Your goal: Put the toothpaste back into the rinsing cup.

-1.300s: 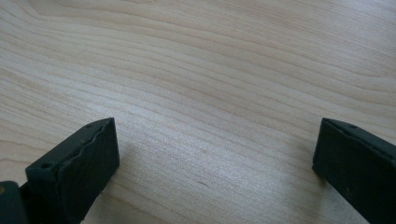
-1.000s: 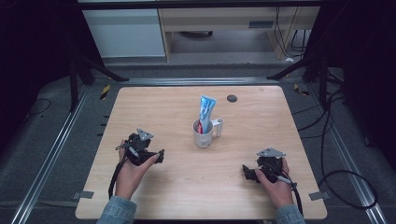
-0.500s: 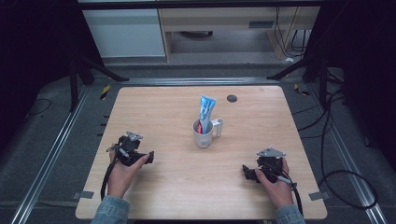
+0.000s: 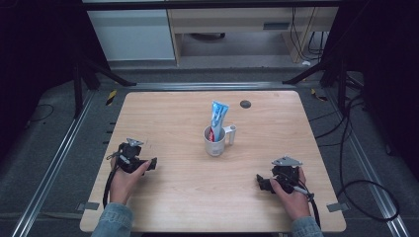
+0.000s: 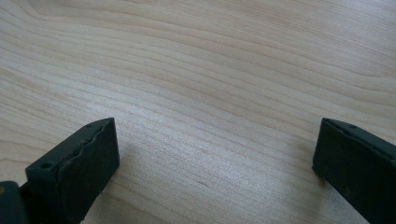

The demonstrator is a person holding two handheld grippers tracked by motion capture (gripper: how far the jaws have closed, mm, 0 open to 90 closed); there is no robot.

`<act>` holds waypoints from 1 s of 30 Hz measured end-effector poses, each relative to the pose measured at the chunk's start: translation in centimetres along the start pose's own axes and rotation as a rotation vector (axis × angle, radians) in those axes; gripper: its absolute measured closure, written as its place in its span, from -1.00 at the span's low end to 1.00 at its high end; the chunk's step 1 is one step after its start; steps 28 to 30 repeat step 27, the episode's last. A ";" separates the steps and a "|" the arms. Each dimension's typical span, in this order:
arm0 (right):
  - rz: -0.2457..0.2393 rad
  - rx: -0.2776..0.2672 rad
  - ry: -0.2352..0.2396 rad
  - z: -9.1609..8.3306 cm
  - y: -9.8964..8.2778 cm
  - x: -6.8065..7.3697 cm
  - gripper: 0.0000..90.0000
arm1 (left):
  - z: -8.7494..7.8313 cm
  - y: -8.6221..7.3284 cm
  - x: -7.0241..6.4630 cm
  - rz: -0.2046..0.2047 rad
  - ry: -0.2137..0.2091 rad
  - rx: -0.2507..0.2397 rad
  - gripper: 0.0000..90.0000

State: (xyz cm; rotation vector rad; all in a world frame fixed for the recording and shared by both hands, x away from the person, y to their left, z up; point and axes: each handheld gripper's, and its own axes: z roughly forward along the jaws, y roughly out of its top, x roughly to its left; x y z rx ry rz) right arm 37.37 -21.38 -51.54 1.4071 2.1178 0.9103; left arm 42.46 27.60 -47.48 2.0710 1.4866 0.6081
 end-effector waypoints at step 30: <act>-0.005 -0.001 0.000 0.0 0.0 0.0 -0.99 | 3.4 -1.5 1.9 -0.034 -0.025 -0.097 -1.00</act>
